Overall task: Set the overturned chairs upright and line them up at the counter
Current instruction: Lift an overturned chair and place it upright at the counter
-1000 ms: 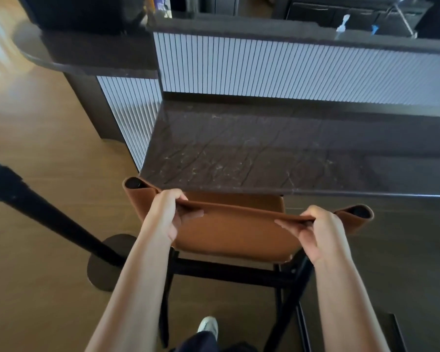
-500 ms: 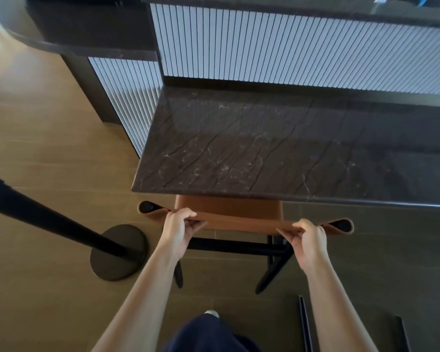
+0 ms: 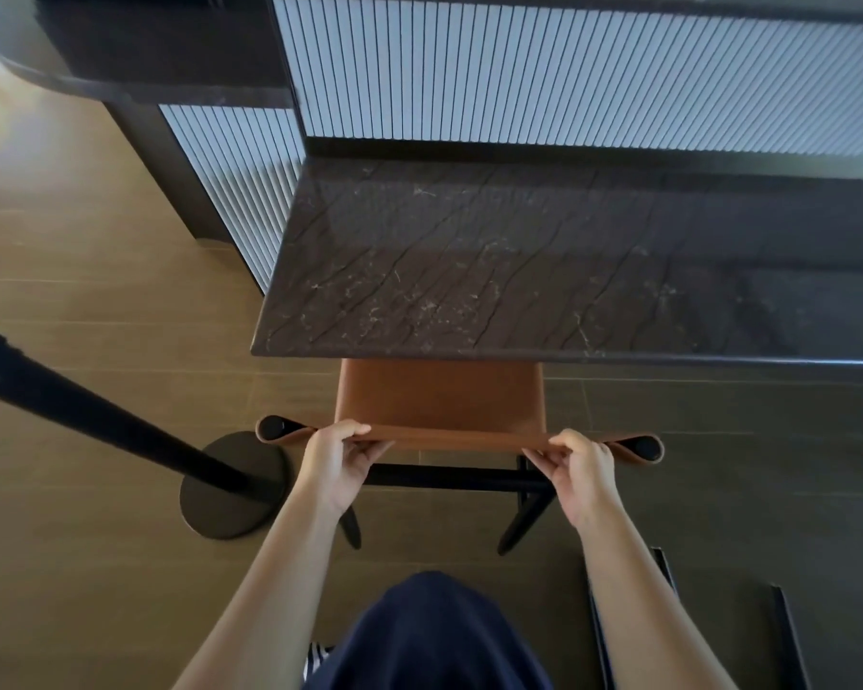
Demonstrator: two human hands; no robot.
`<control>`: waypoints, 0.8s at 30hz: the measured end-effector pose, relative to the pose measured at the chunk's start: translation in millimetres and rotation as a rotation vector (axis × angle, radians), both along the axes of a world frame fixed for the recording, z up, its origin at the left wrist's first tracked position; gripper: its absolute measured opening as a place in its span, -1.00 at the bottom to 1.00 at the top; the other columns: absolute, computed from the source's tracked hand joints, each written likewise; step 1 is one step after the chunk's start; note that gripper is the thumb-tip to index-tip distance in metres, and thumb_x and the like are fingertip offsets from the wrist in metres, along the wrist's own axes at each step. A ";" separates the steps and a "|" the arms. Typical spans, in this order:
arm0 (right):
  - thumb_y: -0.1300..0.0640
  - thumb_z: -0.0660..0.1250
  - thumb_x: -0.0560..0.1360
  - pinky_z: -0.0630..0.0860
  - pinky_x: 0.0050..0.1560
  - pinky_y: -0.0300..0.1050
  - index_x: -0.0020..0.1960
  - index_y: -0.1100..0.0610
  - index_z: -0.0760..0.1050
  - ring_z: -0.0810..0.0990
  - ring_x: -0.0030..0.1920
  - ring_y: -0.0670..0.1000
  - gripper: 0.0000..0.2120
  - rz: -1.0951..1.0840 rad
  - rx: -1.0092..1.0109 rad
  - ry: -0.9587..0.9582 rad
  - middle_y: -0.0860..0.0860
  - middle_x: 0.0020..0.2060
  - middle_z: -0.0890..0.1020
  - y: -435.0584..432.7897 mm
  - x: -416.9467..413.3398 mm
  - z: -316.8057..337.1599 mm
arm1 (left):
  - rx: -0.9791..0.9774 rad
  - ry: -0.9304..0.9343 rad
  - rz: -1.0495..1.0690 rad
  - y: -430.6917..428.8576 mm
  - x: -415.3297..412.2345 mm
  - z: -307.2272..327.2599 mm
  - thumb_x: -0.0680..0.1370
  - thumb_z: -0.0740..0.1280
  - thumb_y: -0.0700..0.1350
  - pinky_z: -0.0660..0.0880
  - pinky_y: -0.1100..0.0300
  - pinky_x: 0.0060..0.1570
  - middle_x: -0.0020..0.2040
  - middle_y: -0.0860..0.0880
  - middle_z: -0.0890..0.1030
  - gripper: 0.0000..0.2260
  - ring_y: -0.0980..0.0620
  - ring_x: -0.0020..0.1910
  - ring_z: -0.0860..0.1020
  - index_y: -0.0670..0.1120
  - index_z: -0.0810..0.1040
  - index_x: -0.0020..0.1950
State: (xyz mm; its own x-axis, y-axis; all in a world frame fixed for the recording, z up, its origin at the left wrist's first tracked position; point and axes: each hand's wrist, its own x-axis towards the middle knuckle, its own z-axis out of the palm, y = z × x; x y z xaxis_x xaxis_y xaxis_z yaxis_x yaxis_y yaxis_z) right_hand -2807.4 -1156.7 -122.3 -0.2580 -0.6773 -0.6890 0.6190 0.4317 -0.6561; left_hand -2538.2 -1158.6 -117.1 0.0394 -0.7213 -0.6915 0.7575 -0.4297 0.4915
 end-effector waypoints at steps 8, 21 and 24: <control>0.48 0.20 0.51 0.59 -0.14 0.08 -0.01 0.29 0.46 0.61 0.07 0.22 -0.84 0.011 0.144 -0.068 0.29 0.04 0.57 56.1 -3.6 -22.0 | 0.113 0.076 -0.002 58.6 1.0 -16.0 0.59 0.20 -0.32 0.56 -0.10 0.01 0.20 -0.29 0.56 -0.66 -0.23 0.18 0.56 -0.33 0.36 0.37; 0.27 0.20 0.63 0.60 -0.01 0.08 0.09 0.26 0.44 0.64 0.08 0.22 -0.91 0.123 -0.003 -0.128 0.29 0.16 0.58 111.0 -35.4 25.4 | -0.011 0.052 -0.007 105.8 -7.8 18.9 0.62 0.19 -0.20 0.48 -0.11 0.21 0.28 -0.31 0.45 -0.56 -0.26 0.27 0.49 -0.22 0.20 0.48; 0.24 0.19 0.65 0.60 -0.03 0.06 0.14 0.26 0.45 0.65 0.08 0.21 -0.87 0.091 -0.021 -0.122 0.28 0.19 0.58 126.3 -40.0 31.7 | -0.032 0.012 0.017 122.2 -10.6 25.1 0.63 0.19 -0.19 0.52 -0.08 0.13 0.37 -0.27 0.42 -0.54 -0.23 0.29 0.48 -0.24 0.19 0.51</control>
State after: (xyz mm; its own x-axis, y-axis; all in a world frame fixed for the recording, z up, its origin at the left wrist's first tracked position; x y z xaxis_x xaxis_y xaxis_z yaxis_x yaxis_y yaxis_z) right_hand -2847.5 -1030.4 -90.6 -0.1097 -0.7085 -0.6971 0.6536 0.4770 -0.5876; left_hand -2548.8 -1036.4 -92.0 0.0436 -0.7424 -0.6685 0.7705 -0.4009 0.4955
